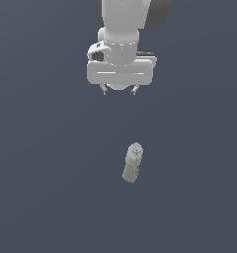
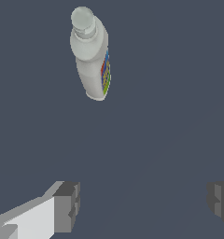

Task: Pick up the object and move it to a goal position.

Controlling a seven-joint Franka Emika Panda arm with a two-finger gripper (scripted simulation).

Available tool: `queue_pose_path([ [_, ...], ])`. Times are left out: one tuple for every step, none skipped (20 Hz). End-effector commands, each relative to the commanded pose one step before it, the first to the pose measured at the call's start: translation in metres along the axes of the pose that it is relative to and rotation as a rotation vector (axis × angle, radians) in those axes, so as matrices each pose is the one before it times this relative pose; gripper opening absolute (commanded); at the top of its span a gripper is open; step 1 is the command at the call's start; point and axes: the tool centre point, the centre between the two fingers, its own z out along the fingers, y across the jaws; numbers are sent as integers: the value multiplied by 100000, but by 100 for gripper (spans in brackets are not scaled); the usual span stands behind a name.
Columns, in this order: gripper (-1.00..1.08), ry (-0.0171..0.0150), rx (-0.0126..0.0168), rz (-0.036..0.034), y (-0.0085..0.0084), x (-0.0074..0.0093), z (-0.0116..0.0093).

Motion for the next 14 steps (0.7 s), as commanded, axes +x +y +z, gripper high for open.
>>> queue_pose_path([
  [100, 0, 0, 0, 1, 0, 0],
  [100, -70, 15, -168, -71, -11, 18],
  [100, -214, 50, -502, -211, -30, 58],
  [100, -347, 80, -818, -341, -51, 93],
  [100, -480, 110, -1137, -470, -73, 129],
  [100, -609, 138, -1454, -594, -98, 164],
  [100, -578, 129, -1402, -562, -102, 156],
  [100, -435, 95, -1080, -421, -87, 119],
  [100, -288, 61, -743, -277, -71, 79],
  [100, -141, 28, -395, -134, -49, 39],
  [100, -10, 0, -68, -14, -18, 4],
  [100, 78, -16, 215, 80, 20, -22],
  [100, 75, -11, 274, 69, 56, -22],
  [100, 32, 3, 247, 24, 88, -11],
])
